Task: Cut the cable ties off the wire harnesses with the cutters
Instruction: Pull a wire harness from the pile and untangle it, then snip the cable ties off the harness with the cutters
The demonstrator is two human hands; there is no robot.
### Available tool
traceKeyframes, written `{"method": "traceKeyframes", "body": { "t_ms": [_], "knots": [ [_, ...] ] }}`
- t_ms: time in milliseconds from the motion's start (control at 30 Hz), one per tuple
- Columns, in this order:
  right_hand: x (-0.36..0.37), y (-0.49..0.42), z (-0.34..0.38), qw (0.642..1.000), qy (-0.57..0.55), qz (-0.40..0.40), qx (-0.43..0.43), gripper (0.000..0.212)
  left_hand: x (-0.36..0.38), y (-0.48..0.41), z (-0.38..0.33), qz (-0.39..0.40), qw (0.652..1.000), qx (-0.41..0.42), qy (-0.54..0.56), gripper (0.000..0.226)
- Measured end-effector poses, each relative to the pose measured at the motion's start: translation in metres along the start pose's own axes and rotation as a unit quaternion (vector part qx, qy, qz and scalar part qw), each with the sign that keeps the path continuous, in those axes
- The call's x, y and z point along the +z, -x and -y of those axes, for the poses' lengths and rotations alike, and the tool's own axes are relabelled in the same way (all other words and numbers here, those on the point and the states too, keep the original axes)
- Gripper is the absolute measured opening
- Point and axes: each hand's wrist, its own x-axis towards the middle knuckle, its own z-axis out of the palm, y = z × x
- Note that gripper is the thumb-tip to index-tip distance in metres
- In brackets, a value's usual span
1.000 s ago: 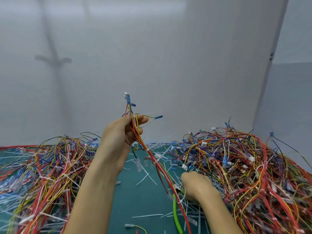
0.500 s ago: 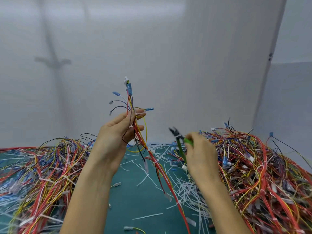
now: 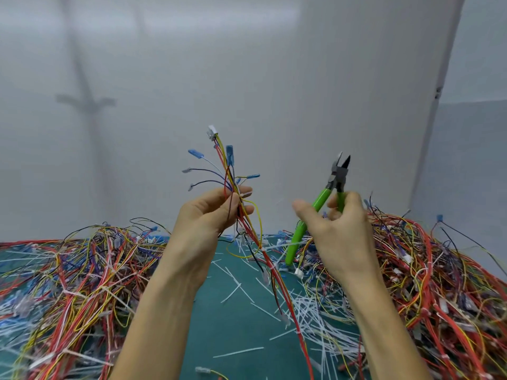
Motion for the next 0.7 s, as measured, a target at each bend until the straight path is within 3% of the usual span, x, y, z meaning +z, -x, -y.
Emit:
{"method": "traceKeyframes", "body": {
  "t_ms": [133,267,400,467,567,700],
  "knots": [
    [0.008,0.0,0.001,0.996,-0.017,0.08,-0.04,0.008,0.001,0.001,0.001,-0.008,1.0,0.01,-0.013,0.018],
    [0.013,0.001,0.001,0.985,-0.037,0.152,-0.07,0.024,0.001,0.003,0.0,-0.017,0.998,0.017,-0.056,0.022],
    [0.01,0.003,0.005,0.985,0.015,0.11,-0.131,0.024,0.002,0.005,-0.002,-0.045,0.991,0.058,-0.113,0.022],
    [0.008,0.005,0.008,0.981,0.037,0.105,-0.16,0.042,0.003,0.006,-0.002,-0.059,0.987,0.077,-0.126,0.021],
    [0.009,0.01,0.013,0.969,0.063,0.176,-0.162,0.065,0.005,0.007,-0.003,-0.06,0.988,0.081,-0.114,0.02],
    [0.017,0.014,0.011,0.959,0.114,0.211,-0.148,0.075,0.006,0.007,-0.004,-0.054,0.995,0.058,-0.066,0.021]
  ]
}}
